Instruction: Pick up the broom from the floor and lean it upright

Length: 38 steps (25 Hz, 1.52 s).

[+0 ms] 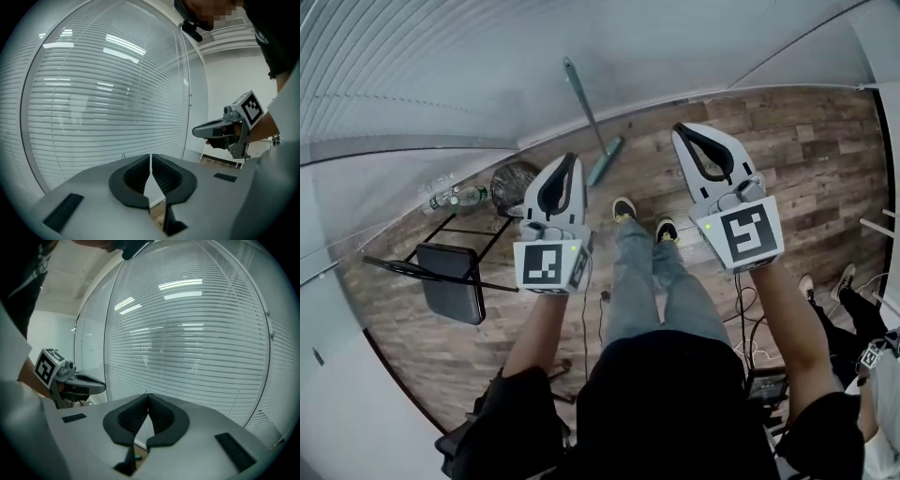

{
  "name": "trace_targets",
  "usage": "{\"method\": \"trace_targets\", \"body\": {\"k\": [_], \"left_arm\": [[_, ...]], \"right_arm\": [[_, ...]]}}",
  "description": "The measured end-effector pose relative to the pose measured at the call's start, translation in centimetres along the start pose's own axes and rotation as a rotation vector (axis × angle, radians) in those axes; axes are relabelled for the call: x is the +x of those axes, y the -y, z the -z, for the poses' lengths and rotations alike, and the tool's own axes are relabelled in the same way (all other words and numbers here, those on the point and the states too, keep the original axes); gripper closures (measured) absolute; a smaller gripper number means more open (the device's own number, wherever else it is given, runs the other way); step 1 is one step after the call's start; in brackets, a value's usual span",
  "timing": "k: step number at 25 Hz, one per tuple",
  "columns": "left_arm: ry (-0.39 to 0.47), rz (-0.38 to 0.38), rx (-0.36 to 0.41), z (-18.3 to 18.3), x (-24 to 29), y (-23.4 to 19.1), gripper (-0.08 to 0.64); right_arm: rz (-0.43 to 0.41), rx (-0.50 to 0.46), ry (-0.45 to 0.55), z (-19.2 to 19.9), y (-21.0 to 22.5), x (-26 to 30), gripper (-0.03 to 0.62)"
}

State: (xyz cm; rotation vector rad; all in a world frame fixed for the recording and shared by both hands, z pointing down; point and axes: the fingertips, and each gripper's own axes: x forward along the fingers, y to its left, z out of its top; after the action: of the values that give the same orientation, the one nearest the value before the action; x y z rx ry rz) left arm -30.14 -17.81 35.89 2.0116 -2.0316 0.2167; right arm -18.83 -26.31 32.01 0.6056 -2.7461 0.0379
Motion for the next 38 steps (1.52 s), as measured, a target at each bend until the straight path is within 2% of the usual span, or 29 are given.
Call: {"method": "trace_targets", "body": {"k": [5, 8, 14, 18, 22, 25, 31, 38], "left_arm": [[0.066, 0.024, -0.009, -6.0, -3.9, 5.0, 0.54], [0.086, 0.038, -0.003, -9.1, -6.5, 7.8, 0.54], [0.155, 0.067, 0.015, -14.3, -9.5, 12.7, 0.54], [0.182, 0.093, 0.018, -15.7, -10.8, 16.0, 0.54], [0.203, 0.104, 0.019, -15.9, -12.8, 17.8, 0.54], [0.22, 0.113, 0.076, -16.6, -13.1, 19.1, 0.54], [0.243, 0.128, 0.118, -18.3, -12.9, 20.5, 0.54], [0.249, 0.107, 0.073, -18.6, -13.8, 20.1, 0.54]], "right_arm": [[0.005, -0.024, 0.035, -5.1, 1.3, -8.6, 0.575], [0.021, -0.008, 0.094, -8.4, 2.5, -13.7, 0.575], [0.114, 0.035, 0.175, -12.7, 5.7, -22.9, 0.575], [0.179, 0.074, 0.218, -12.3, 7.2, -27.7, 0.575], [0.233, 0.111, 0.228, -10.6, 6.7, -30.8, 0.574], [0.254, 0.146, 0.222, -9.6, 7.1, -31.9, 0.575], [0.243, 0.149, 0.255, -10.2, 8.1, -32.0, 0.574], [0.227, 0.123, 0.275, -10.9, 7.6, -32.3, 0.575]]}}
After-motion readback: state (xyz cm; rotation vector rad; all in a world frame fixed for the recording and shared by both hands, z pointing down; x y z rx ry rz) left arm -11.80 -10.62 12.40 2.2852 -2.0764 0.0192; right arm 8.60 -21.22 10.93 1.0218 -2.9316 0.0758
